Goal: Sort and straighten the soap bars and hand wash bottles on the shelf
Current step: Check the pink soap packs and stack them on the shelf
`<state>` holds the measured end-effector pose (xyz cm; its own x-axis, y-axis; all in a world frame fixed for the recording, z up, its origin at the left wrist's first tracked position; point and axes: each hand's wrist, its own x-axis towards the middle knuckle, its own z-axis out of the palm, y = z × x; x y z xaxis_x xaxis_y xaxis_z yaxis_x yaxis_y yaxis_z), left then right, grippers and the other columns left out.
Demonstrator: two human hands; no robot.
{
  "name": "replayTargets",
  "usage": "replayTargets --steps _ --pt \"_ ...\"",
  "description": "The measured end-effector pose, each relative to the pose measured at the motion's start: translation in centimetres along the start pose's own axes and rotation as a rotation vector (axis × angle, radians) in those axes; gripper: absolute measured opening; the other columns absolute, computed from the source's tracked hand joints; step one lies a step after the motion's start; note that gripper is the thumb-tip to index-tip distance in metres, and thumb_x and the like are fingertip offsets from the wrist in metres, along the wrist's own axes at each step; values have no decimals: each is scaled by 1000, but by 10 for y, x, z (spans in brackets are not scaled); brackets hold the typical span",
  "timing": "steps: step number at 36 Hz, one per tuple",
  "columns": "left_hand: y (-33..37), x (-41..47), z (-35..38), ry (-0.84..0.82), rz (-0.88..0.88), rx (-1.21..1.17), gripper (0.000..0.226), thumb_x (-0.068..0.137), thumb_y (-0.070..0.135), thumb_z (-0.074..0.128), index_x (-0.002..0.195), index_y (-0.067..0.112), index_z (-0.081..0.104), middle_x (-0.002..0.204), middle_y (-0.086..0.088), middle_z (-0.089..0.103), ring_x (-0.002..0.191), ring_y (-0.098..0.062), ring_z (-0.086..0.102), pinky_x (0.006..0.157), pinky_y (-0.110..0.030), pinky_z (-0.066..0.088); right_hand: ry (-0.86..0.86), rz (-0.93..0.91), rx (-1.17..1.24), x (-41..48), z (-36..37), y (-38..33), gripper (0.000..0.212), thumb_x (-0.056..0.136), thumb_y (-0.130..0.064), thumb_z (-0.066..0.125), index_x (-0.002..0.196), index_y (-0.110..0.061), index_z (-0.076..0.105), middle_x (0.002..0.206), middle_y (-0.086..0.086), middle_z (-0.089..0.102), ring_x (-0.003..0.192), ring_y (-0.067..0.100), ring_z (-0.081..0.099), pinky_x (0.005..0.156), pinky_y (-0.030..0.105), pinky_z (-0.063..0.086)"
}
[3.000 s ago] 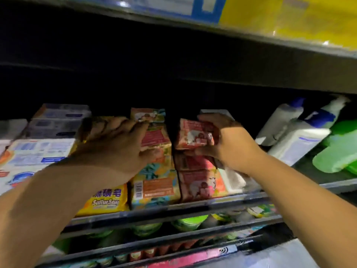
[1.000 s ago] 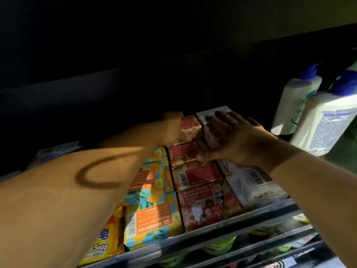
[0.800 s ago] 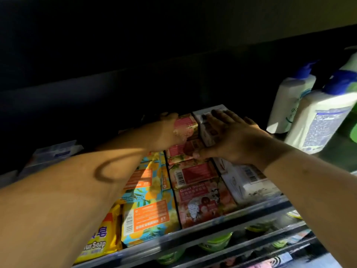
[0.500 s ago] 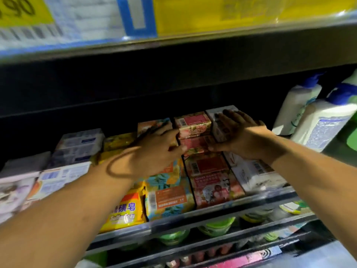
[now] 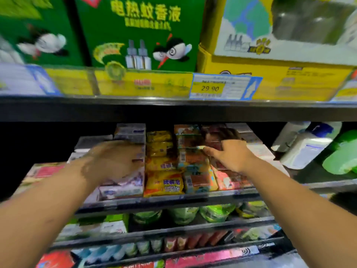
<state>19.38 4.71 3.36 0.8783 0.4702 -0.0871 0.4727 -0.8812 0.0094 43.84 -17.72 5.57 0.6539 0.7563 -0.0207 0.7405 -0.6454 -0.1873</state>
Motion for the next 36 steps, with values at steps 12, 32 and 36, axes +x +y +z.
replayTargets --steps 12,32,36 --pt "-101 -124 0 49 -269 -212 48 99 46 52 144 30 48 139 -2 56 122 -25 56 100 -34 46 -101 -272 142 -23 0 -155 43 95 -40 62 133 -20 61 120 10 69 114 29 63 94 37 49" --pt "-162 -163 39 -41 -435 -357 31 103 37 47 129 28 60 141 1 51 129 -25 48 101 -38 44 -230 -619 -154 -12 58 -367 65 84 -57 69 143 -35 49 145 -6 48 135 24 42 100 36 36" --pt "-167 -157 47 -31 -487 -410 23 98 37 55 112 28 71 128 -2 64 120 -27 59 102 -38 46 -346 -581 -296 4 77 -391 100 69 -59 81 153 -31 35 160 1 35 146 29 33 116 46 31"
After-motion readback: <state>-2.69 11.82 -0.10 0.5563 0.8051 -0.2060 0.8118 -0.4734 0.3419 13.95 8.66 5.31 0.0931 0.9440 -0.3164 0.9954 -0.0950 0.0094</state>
